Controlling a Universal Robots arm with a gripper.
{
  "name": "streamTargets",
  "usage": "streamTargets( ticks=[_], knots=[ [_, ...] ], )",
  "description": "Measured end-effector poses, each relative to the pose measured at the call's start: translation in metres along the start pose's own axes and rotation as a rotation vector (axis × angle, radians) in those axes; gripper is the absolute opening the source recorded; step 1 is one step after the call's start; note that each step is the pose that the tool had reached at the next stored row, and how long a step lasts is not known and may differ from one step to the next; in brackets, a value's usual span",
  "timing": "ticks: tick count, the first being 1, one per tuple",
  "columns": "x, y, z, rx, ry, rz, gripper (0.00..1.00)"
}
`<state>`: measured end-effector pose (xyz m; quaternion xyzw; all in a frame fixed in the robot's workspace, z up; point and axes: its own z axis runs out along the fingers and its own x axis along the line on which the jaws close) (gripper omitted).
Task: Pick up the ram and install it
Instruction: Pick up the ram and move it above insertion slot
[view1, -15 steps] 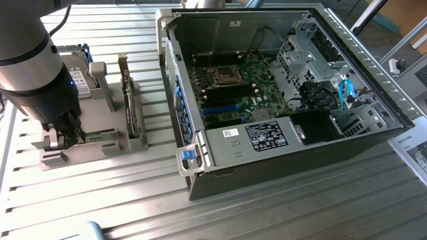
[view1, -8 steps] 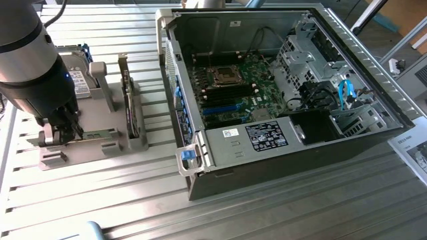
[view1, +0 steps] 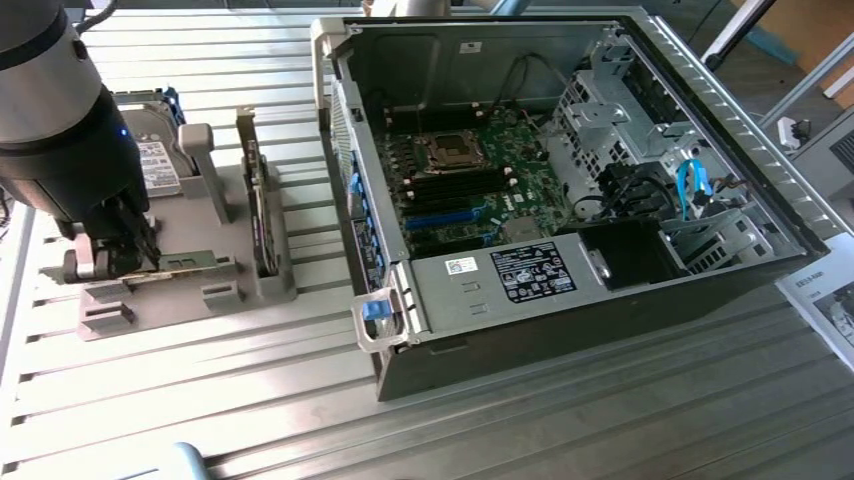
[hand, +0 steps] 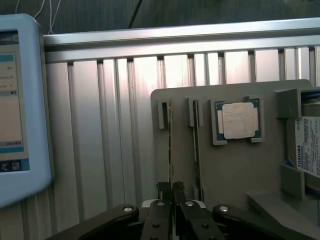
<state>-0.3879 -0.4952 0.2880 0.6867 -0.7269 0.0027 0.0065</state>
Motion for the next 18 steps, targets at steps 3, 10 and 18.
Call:
streamTargets(
  ticks=[3,10,18],
  knots=[
    [0.000,0.0000,-0.0050,0.0000,0.0000,0.000,0.14],
    [0.000,0.0001,-0.0184,-0.0001,0.0001,0.000,0.14],
    [0.000,0.0002,-0.0366,-0.0001,0.0001,0.000,0.14]
  ],
)
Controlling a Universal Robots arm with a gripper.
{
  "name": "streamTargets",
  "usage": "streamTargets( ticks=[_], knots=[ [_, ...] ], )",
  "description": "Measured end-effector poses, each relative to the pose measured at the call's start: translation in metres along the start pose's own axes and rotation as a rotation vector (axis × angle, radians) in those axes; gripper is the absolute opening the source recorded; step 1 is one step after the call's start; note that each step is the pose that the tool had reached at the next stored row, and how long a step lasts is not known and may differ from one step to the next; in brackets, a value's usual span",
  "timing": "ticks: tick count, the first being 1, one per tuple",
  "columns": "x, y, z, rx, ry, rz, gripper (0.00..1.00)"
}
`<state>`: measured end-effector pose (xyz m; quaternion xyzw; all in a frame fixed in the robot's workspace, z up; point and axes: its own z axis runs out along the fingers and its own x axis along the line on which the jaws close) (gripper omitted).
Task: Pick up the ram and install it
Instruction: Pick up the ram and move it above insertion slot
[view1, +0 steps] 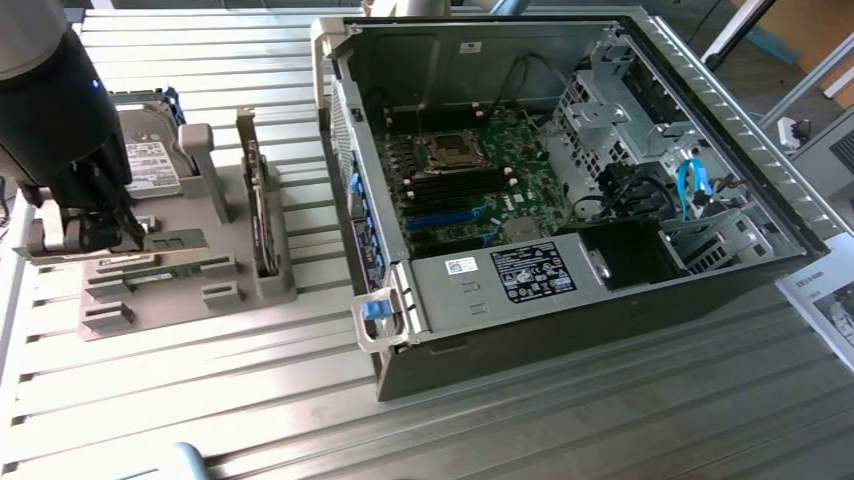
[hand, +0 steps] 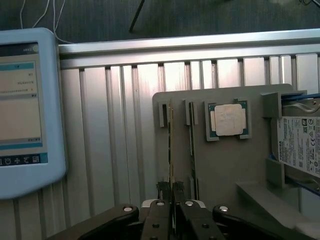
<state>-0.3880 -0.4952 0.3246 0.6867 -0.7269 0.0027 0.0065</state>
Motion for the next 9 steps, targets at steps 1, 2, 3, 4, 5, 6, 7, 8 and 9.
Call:
streamTargets(
  ticks=[1,2,3,4,5,6,7,8,9],
  knots=[
    [0.000,0.0000,-0.0022,0.0000,0.0000,0.000,0.14],
    [0.000,0.0000,-0.0049,0.0000,0.0000,0.000,0.14],
    [0.000,0.0001,-0.0087,0.0000,0.0001,0.000,0.14],
    [0.000,0.0001,-0.0123,0.0000,0.0000,0.000,0.14],
    [0.000,0.0001,-0.0152,0.0000,0.0000,0.000,0.14],
    [0.000,0.0001,-0.0172,0.0000,0.0000,0.000,0.14],
    [0.000,0.0001,-0.0197,0.0001,-0.0001,0.000,0.14],
    [0.000,0.0001,-0.0229,0.0000,0.0000,0.000,0.14],
    [0.000,0.0001,-0.0264,0.0000,0.0000,0.000,0.14]
  ],
)
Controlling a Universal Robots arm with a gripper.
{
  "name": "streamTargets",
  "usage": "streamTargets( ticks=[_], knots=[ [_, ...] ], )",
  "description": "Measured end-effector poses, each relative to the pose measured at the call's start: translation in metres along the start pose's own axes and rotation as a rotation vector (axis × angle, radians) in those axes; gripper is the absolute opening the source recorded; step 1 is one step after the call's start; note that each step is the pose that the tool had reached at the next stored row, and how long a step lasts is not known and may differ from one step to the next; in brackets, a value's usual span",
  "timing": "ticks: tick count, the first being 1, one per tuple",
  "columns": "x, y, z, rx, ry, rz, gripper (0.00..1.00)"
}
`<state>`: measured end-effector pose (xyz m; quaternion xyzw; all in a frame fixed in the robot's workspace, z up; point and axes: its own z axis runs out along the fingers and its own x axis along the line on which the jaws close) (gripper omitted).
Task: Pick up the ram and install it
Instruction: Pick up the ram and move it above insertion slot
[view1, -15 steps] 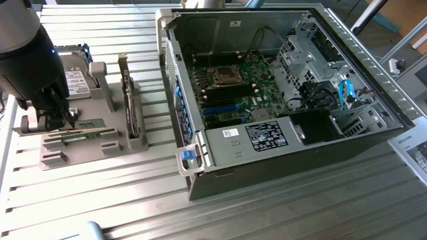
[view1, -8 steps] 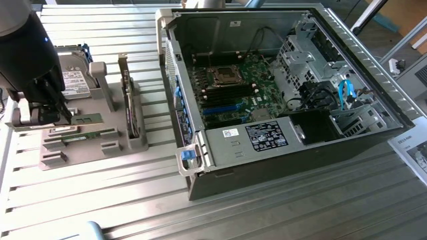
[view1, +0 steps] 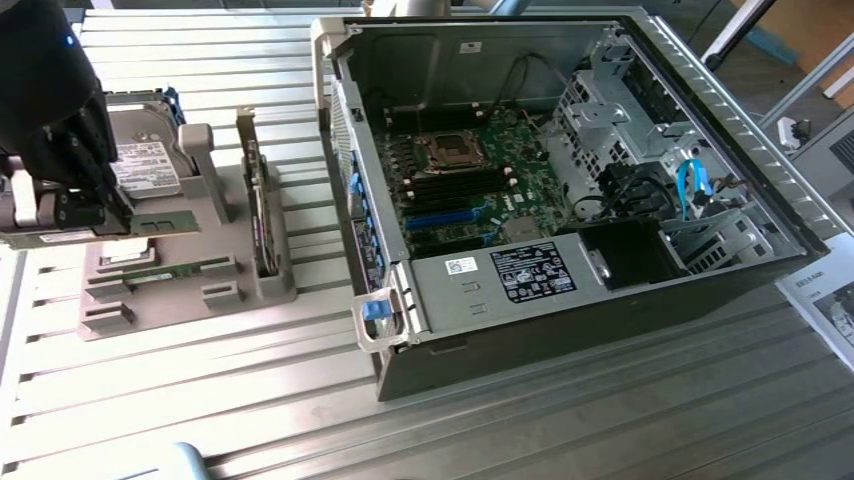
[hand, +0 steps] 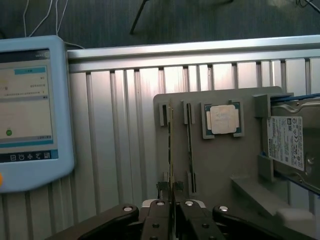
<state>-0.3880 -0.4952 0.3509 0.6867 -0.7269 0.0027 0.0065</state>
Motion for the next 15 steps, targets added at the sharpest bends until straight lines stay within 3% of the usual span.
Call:
streamTargets(
  ticks=[9,15],
  knots=[
    [0.000,0.0001,-0.0208,0.0000,-0.0001,0.000,0.14],
    [0.000,0.0001,-0.0223,0.0000,-0.0001,0.000,0.14]
  ],
)
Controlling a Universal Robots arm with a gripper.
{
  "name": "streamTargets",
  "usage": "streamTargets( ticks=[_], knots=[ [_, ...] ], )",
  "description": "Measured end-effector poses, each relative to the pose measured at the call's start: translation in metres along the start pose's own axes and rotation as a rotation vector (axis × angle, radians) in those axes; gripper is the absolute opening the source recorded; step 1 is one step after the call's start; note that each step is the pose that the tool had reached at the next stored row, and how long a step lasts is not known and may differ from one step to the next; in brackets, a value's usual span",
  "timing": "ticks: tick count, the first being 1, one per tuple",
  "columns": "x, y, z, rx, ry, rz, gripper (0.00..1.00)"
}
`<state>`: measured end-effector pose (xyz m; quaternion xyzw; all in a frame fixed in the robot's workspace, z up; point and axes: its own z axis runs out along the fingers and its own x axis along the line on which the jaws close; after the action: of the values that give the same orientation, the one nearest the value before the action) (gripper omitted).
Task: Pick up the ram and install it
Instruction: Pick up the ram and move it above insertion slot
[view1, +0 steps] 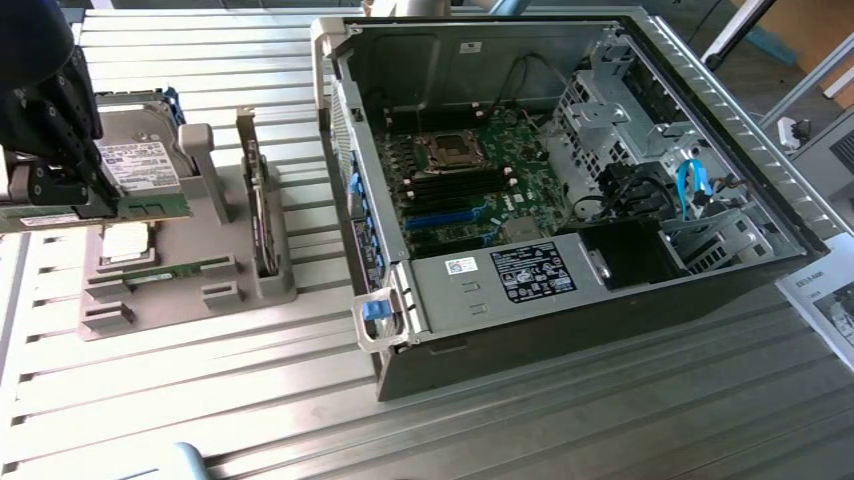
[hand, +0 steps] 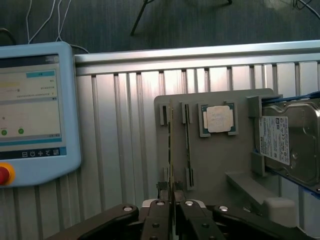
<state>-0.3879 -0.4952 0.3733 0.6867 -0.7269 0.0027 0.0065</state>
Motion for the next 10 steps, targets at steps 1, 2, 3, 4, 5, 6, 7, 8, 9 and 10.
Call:
streamTargets(
  ticks=[1,2,3,4,5,6,7,8,9,10],
  knots=[
    [0.0000,0.0000,0.0000,0.0000,0.0001,0.000,0.14],
    [0.0000,0.0000,0.0000,0.0000,0.0000,0.000,0.14],
    [0.0000,0.0000,0.0000,0.0000,0.0001,0.000,0.14],
    [0.0000,0.0000,0.0000,0.0000,0.0000,0.000,0.14],
    [0.0000,-0.0001,0.0000,0.0000,0.0000,0.000,0.14],
    [0.0000,-0.0006,-0.0002,-0.0002,0.0002,0.000,0.14],
    [0.0000,-0.0014,-0.0002,-0.0002,0.0002,0.000,0.14],
    [-0.0001,-0.0024,-0.0001,-0.0001,0.0002,0.000,0.14],
    [-0.0002,-0.0045,0.0000,0.0000,0.0000,0.000,0.14],
    [-0.0003,-0.0063,0.0000,0.0000,0.0000,0.000,0.14]
  ],
)
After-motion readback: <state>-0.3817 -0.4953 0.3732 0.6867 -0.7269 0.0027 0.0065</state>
